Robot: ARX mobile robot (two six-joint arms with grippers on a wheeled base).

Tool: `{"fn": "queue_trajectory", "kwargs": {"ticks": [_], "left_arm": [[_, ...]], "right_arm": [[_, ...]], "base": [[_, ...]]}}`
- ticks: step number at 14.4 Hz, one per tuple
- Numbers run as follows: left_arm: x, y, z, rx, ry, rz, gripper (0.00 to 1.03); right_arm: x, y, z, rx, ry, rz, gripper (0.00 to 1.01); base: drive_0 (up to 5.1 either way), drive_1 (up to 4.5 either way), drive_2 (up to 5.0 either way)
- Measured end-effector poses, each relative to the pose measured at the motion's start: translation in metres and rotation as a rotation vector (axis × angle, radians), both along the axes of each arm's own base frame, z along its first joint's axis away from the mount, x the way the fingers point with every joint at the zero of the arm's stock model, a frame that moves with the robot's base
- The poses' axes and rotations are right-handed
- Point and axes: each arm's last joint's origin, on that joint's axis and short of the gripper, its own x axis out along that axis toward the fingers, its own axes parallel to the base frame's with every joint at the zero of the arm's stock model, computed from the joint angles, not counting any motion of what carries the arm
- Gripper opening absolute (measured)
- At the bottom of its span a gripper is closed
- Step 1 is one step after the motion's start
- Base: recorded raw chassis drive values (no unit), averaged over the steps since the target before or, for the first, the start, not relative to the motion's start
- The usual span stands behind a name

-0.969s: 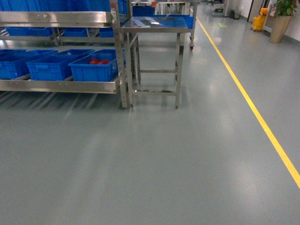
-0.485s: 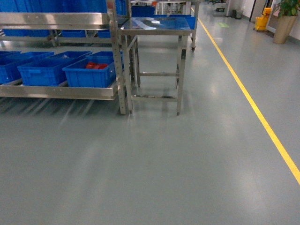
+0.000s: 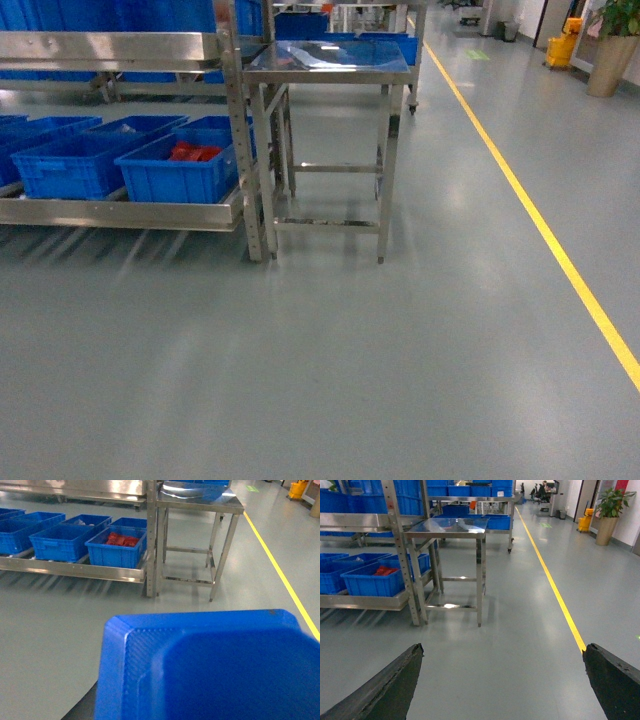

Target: Pick blue part to blue bin on bottom shelf

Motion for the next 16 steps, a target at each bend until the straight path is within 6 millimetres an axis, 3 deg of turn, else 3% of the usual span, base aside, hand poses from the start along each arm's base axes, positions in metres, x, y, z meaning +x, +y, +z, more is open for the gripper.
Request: {"fn": "queue_trajectory", "kwargs": {"ticks": [16], "left_arm": [[-0.0001,0.0000,-0.0004,0.002,0.004,0.001,0.44]], "right_arm": [[0.0000,0.0000,0.0004,0.000,-0.004,0.000,0.98]], "base": [[0.0,4.01,-4.0]]}}
